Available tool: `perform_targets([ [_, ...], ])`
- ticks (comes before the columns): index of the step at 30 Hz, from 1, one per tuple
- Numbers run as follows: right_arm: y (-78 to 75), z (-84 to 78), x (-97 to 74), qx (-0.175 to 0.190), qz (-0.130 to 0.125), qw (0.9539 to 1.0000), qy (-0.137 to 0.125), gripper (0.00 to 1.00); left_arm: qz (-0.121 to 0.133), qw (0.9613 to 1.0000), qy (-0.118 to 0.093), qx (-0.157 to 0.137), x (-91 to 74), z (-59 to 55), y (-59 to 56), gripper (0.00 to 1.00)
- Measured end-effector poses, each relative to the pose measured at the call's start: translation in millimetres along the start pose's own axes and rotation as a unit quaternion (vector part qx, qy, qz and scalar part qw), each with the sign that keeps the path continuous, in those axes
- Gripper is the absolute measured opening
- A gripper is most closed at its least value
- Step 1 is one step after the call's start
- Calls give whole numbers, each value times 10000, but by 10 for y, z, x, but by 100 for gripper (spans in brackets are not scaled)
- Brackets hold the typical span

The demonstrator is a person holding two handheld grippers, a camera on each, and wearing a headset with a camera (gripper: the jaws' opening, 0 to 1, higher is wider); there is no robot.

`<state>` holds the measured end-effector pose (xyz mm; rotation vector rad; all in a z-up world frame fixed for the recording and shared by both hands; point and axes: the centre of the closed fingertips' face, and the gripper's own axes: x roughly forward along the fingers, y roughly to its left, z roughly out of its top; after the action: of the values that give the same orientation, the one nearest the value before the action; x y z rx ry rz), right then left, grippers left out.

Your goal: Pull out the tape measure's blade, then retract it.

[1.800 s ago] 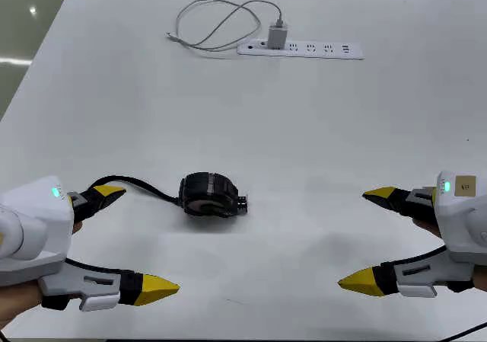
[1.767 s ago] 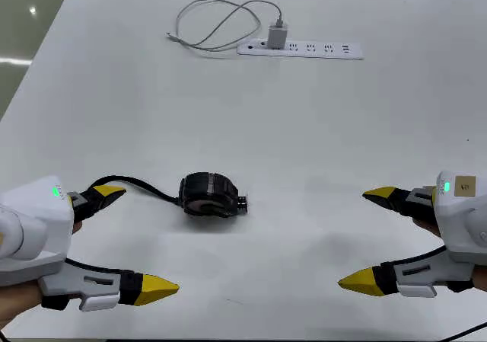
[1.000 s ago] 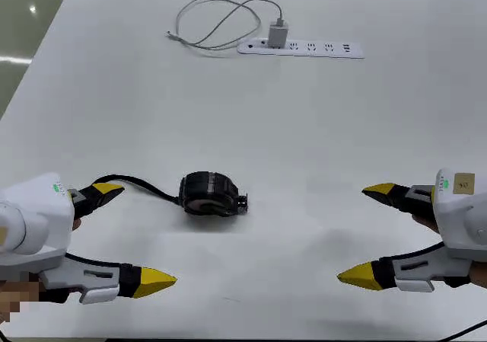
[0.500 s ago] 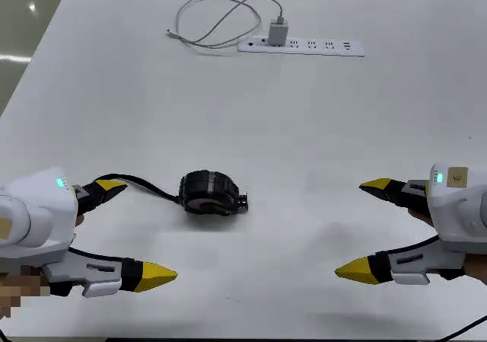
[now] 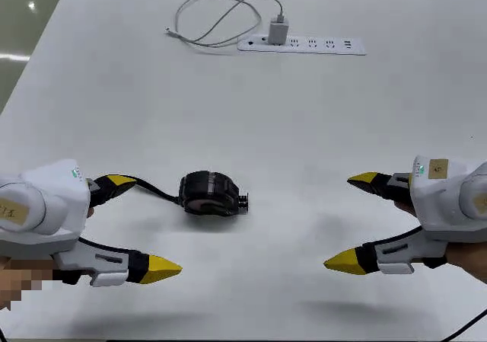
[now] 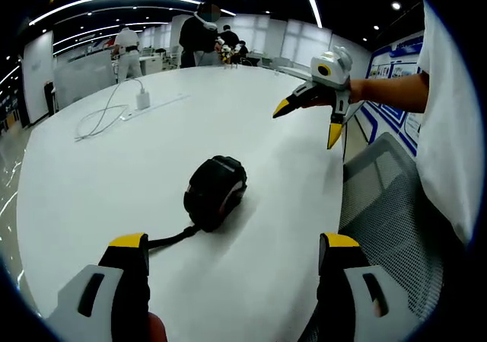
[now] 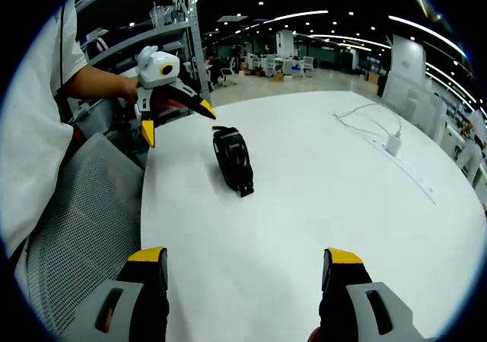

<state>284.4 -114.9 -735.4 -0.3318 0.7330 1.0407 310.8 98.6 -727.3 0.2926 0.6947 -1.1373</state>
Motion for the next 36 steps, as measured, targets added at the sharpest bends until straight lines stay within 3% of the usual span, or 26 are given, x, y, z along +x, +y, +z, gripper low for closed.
perform_targets([
  [17, -72, 17, 172, -161, 238, 9995, 128, 82, -205, 9993, 172, 254, 196, 34, 117, 80],
  [22, -80, 46, 224, -214, 294, 9992, 155, 82, -251, 9987, 317, 325, 256, 22, 175, 73],
  [30, -111, 64, 294, -267, 333, 9989, 180, 81, -285, 9981, 404, 378, 327, 23, 266, 66],
  [36, -123, 81, 341, -282, 388, 9987, 170, 80, -333, 9969, 458, 541, 393, 45, 290, 55],
])
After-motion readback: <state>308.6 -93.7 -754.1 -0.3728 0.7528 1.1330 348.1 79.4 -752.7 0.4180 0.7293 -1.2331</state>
